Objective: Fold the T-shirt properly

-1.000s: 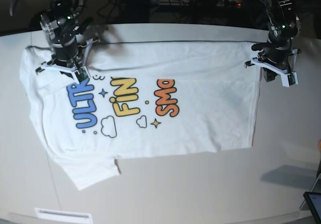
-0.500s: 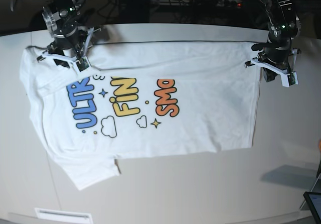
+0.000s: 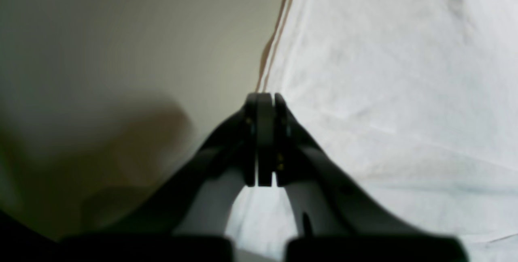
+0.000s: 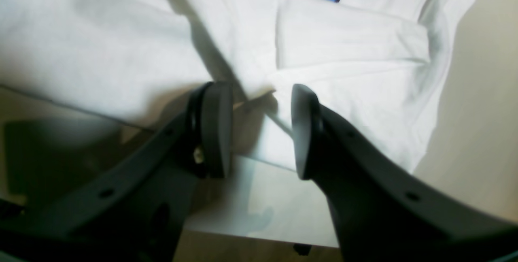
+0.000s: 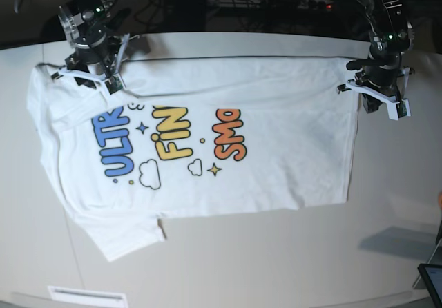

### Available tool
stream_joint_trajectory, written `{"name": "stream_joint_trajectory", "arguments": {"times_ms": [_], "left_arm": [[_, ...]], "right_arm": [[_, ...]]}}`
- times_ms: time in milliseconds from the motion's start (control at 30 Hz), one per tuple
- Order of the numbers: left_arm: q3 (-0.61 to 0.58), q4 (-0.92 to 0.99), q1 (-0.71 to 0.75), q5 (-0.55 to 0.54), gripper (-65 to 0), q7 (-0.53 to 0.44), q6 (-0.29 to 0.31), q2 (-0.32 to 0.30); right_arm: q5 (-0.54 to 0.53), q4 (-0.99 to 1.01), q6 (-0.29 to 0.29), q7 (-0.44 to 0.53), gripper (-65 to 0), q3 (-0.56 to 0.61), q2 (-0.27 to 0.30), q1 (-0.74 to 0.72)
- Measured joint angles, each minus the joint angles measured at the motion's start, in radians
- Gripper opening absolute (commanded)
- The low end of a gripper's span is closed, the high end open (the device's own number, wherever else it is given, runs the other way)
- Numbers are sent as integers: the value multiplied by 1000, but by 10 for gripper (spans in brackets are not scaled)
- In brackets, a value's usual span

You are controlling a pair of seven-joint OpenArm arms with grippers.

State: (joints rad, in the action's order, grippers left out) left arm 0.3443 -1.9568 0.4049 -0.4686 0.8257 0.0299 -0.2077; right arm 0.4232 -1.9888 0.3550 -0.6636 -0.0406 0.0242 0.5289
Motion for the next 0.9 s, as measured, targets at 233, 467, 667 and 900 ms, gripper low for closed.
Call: {"name": "stream_joint_trajectory", "arguments": {"times_ms": [233,467,667,900], "left_arm": [[0,0,0,0,-650,0,0,0],[0,31,0,0,-650,0,0,0],[0,42,0,0,-650,0,0,0],[0,42,-3,0,-650,0,0,0]], "right_arm": [[-1,1,0,0,-414,0,0,-18],[-2,4,0,0,-414,0,0,-33],[-1,19,0,0,-441,0,0,-38],[-5,19,0,-1,-630,0,0,-41]]}}
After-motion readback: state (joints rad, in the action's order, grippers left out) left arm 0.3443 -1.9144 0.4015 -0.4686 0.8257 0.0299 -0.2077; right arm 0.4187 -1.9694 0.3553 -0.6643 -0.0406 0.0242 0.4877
